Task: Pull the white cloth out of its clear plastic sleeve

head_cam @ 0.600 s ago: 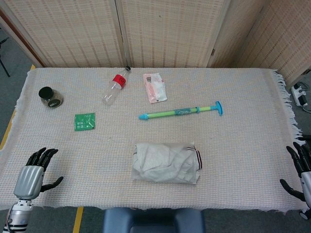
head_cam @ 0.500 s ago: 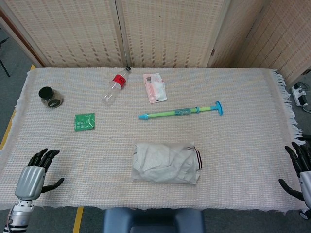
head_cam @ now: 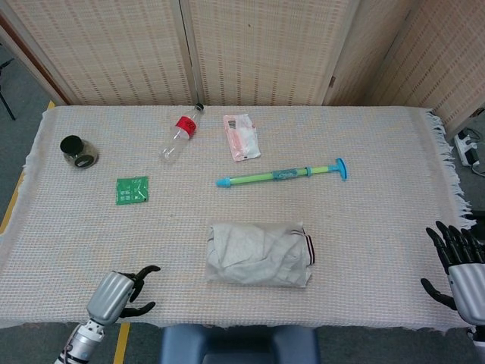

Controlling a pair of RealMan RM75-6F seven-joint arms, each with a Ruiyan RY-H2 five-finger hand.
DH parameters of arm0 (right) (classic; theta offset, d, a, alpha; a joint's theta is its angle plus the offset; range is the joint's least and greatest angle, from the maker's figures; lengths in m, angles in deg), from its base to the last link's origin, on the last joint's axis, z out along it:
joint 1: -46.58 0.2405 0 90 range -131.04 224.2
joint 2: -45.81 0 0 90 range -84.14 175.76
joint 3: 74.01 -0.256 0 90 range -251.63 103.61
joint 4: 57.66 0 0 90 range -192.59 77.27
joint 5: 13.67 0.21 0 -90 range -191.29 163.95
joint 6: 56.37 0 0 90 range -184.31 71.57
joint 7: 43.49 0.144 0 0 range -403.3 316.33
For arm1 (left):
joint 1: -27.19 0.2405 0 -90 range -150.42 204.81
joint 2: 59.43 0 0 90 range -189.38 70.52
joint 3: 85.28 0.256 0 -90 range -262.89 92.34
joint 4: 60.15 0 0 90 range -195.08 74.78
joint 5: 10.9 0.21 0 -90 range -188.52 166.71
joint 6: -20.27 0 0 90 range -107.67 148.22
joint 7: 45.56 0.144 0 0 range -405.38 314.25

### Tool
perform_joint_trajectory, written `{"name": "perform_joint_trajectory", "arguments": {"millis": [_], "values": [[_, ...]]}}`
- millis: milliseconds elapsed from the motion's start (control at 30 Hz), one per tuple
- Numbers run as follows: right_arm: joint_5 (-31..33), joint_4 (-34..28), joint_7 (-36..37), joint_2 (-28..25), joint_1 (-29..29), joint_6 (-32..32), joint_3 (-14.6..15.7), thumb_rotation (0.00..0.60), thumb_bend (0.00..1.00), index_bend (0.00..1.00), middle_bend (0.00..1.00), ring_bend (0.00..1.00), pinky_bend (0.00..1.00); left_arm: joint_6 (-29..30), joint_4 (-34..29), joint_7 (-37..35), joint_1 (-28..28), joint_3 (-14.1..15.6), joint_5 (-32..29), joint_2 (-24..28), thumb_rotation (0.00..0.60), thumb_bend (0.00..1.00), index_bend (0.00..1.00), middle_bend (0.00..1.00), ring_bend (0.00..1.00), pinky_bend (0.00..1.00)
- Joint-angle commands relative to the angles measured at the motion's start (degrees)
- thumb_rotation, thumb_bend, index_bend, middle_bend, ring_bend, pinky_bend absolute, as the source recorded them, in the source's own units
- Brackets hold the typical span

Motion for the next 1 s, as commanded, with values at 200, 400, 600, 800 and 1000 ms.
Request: {"name": "perform_joint_trajectory", "arguments": {"millis": [200,400,600,800,1000], "values": [[0.7,-0.5,0.5,-0.4,0.6,-2.1,0.3,0.6,0.17,0.0,0.0,0.0,0.0,-3.3,8.9,2.9,-4.9,-2.9,2.7,-13.7,0.574,0.21,0.47,1.0,1.0,1.0],[1.5,-0.8,0.9,-0.9,1.3,-4.1,0.4,0.6,0.17,0.0,0.0,0.0,0.0,-3.3,13.6,2.7,-7.1,-4.3,3.0,-19.7,0.569,0.28,0.43,1.0,1.0,1.0],[2.2,-1.0,1.4,-1.3,1.5,-4.7,0.3,0.6,0.17,0.0,0.0,0.0,0.0,-7.4,14.5,4.3,-9.2,-6.2,-0.5,-21.9,0.571,0.35,0.44,1.0,1.0,1.0],[3.1,-1.0,2.0,-1.6,1.7,-5.3,0.0,0.6,0.17,0.0,0.0,0.0,0.0,-9.2,16.3,6.4,-10.3,-6.6,-2.6,-23.9,0.574,0.3,0.44,1.0,1.0,1.0],[2.9,-1.3,2.8,-2.1,2.1,-6.2,0.3,0.6,0.17,0.0,0.0,0.0,0.0,-6.9,20.3,5.1,-11.0,-6.9,-2.3,-26.5,0.577,0.27,0.47,1.0,1.0,1.0]]}}
